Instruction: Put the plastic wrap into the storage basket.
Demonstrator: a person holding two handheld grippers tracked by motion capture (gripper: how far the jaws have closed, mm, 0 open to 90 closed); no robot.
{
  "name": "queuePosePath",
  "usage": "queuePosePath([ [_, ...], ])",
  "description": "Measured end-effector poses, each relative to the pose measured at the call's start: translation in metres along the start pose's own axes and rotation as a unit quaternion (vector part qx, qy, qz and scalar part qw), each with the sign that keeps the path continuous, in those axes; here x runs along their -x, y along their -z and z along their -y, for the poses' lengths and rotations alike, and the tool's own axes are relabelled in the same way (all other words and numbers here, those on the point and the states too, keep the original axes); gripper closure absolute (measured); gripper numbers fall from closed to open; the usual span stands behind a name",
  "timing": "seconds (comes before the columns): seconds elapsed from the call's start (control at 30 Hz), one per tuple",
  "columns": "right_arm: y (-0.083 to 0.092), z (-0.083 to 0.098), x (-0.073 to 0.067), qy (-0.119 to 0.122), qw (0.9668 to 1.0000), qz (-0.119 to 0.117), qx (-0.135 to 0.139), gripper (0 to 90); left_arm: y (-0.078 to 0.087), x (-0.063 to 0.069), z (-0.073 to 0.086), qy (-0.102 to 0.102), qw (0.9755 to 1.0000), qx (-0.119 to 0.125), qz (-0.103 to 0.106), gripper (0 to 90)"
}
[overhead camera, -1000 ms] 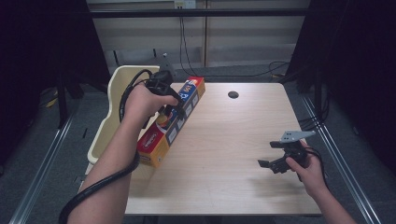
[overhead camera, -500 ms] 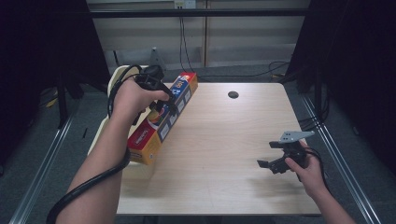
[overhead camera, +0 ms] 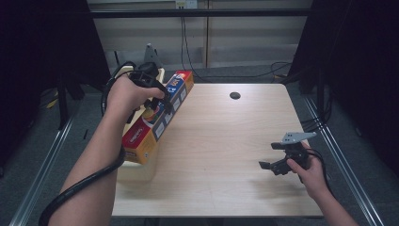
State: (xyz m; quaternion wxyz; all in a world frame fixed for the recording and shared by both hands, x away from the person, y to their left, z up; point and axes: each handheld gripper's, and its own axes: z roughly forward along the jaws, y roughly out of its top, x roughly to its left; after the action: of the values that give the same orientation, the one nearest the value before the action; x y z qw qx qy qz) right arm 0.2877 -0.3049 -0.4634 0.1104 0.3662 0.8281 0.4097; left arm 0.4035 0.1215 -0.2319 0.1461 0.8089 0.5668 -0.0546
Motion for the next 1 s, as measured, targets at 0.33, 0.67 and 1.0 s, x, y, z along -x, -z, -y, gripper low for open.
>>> queuePosePath([
  [0.33,-0.001,0.0,0.0,-0.003,1.0,-0.005,-0.002,2.1,0.008,-0.001,-0.001,-0.003,1.0,0.003,-0.005,41.3],
  [0.67,-0.001,0.0,0.0,-0.002,1.0,-0.004,-0.002,2.1,0.014,-0.007,0.003,0.014,0.9999,0.008,-0.005,41.2],
  [1.0,-0.002,0.0,0.0,0.002,1.0,0.001,-0.002,2.1,0.019,-0.017,0.008,0.023,0.9995,0.015,-0.014,41.2],
])
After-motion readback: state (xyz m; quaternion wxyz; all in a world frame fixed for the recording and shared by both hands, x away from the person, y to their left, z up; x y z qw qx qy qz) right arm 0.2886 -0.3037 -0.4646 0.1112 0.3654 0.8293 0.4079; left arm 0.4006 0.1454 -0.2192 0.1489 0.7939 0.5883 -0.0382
